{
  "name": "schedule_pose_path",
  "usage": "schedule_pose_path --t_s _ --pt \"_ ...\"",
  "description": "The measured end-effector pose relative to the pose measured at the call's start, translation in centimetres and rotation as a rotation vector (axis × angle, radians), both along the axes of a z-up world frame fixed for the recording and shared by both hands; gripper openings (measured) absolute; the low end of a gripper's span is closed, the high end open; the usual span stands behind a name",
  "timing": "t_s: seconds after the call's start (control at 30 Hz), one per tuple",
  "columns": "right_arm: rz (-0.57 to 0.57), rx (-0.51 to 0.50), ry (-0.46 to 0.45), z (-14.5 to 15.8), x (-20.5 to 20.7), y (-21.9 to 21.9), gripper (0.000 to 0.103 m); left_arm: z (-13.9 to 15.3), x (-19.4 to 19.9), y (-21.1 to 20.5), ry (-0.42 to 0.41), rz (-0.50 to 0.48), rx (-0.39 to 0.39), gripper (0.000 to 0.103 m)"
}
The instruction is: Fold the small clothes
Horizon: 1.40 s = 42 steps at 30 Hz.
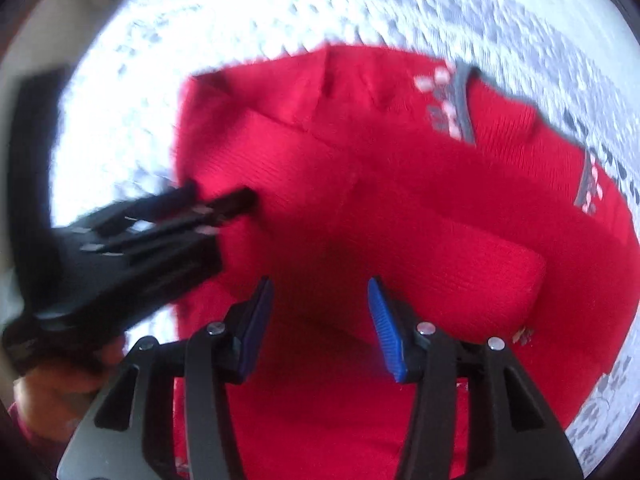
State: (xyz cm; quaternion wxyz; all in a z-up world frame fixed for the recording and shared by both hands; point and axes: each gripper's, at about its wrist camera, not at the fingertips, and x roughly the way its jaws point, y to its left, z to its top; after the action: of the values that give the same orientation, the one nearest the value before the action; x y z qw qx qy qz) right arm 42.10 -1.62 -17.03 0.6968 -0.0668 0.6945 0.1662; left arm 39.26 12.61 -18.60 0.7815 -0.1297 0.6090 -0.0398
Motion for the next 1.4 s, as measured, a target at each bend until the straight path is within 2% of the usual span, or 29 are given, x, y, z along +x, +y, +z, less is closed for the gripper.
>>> schedule_pose_path --t_s 0.1,0.13,0.17,0.2,0.23,0.37,0.5,0.63,0.7,0.73,0.83,0.9,0.93,1.03,1.1,1.13,1.23,1.3,1.37,1.4 --pt "0.008 -0.021 -0.008 -1.6 -0.2 0.3 0.045 -0.2 0.4 -0.5 0.003 -0.003 0.01 0.056" --pt "0.015 -0.025 -0.023 -1.5 -0.1 0.4 0.035 -0.2 0.4 -0.6 0.002 -0.003 0.012 0.056" --pt "0.018 -0.027 -0.034 -1.2 0.0 0.2 0.018 -0.2 0.5 -0.7 0.002 -0.002 0.011 0.056" --pt "0.021 -0.022 -0.041 -0.9 0.0 0.0 0.006 -0.2 0.5 -0.7 0.001 -0.001 0.01 0.056" --pt "0.015 0.009 -0.036 -0.3 0.1 -0.4 0.005 -0.2 0.5 -0.7 0.001 -0.001 0.009 0.056" --pt "-0.029 0.166 -0.041 2.7 0.5 -3.2 0.004 -0.3 0.6 -0.7 -0.002 0.0 0.011 0.057" --pt "-0.065 0.233 -0.13 6.3 -0.6 -8.2 0.004 -0.3 0.5 -0.8 -0.004 0.004 0.017 0.057" --pt "-0.183 0.294 -0.174 7.8 -3.7 -18.0 0.004 -0.4 0.6 -1.1 -0.001 0.013 0.035 0.058" --pt "-0.247 0.281 -0.179 7.5 -4.2 -21.9 0.005 -0.4 0.7 -1.4 -0.001 0.013 0.049 0.058" --pt "-0.263 0.27 -0.175 7.1 -4.7 -24.0 0.01 -0.4 0.7 -1.6 -0.001 0.012 0.06 0.059" --pt "-0.343 0.219 -0.133 4.2 -6.3 -29.0 0.034 -0.5 0.9 -2.2 -0.001 0.011 0.083 0.06" --pt "-0.403 0.21 -0.116 2.8 -7.1 -31.8 0.034 -0.5 1.2 -2.5 0.003 0.01 0.095 0.061" --pt "-0.434 0.245 -0.099 2.0 -7.6 -33.1 0.034 -0.5 1.3 -2.7 0.003 0.011 0.1 0.062" --pt "-0.459 0.364 -0.054 0.6 -8.3 -34.5 0.039 -0.1 1.3 -2.9 -0.007 0.017 0.098 0.065" --pt "-0.436 0.378 -0.051 0.1 -8.5 -34.2 0.045 0.5 1.1 -2.7 -0.019 0.033 0.067 0.066" --pt "-0.424 0.37 -0.045 -0.4 -8.4 -33.7 0.053 1.1 0.6 -2.4 -0.032 0.053 0.047 0.066" --pt "-0.413 0.383 -0.06 -1.1 -7.6 -32.5 0.055 2.1 -0.5 -1.6 -0.055 0.082 0.023 0.066" --pt "-0.405 0.405 -0.062 -1.4 -7.1 -31.9 0.05 2.6 -1.1 -1.2 -0.07 0.085 0.035 0.066" --pt "-0.382 0.356 -0.078 -1.4 -6.6 -31.0 0.021 3.1 -1.7 -0.7 -0.089 0.094 0.063 0.066" --pt "-0.366 0.332 -0.084 -1.5 -6.3 -30.2 0.013 3.3 -1.8 -0.5 -0.094 0.099 0.068 0.066"
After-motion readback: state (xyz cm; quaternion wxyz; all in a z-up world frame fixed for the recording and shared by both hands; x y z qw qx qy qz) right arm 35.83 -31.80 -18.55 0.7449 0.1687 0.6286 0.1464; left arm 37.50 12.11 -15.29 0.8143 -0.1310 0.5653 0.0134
